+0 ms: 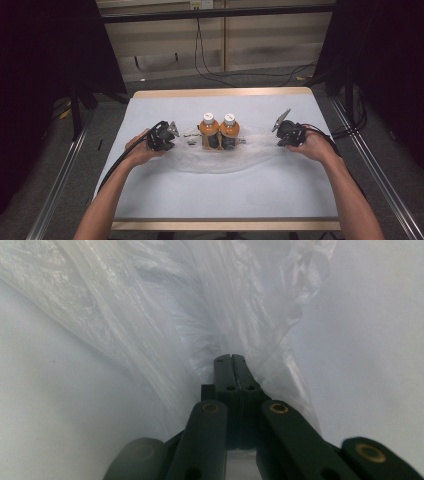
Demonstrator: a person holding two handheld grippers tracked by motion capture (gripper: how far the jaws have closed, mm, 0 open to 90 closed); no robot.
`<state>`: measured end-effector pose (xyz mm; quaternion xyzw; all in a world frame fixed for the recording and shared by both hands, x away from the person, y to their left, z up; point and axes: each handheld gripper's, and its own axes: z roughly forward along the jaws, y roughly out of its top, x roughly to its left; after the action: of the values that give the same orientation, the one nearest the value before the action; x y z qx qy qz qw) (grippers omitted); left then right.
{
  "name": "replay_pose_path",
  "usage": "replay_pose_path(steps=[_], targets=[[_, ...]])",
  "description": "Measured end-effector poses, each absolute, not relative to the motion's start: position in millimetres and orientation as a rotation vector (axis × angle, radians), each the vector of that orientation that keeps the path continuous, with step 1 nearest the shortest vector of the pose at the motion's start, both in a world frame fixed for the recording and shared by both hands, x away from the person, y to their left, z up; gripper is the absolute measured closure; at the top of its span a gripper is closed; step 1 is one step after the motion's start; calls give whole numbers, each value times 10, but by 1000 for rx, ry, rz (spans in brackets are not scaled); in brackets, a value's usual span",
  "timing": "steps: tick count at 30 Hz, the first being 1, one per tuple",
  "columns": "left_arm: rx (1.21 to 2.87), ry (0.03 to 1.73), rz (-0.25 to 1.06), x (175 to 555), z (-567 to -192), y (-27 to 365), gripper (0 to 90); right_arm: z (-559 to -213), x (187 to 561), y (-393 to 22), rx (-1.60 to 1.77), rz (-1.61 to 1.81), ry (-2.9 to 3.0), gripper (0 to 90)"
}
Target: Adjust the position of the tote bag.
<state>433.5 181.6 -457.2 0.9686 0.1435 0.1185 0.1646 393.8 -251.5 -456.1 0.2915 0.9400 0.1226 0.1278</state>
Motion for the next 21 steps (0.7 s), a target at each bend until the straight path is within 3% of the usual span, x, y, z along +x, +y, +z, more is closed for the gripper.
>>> replay_pose_path(steps=[7,21], targets=[[2629,491,297,4288,-4588,1903,900,-4557,3900,-2467,830,343,2701,900],[2293,536,257,4052,-4327,2102,900,-4335,3801,-2481,884,796,2579,900]])
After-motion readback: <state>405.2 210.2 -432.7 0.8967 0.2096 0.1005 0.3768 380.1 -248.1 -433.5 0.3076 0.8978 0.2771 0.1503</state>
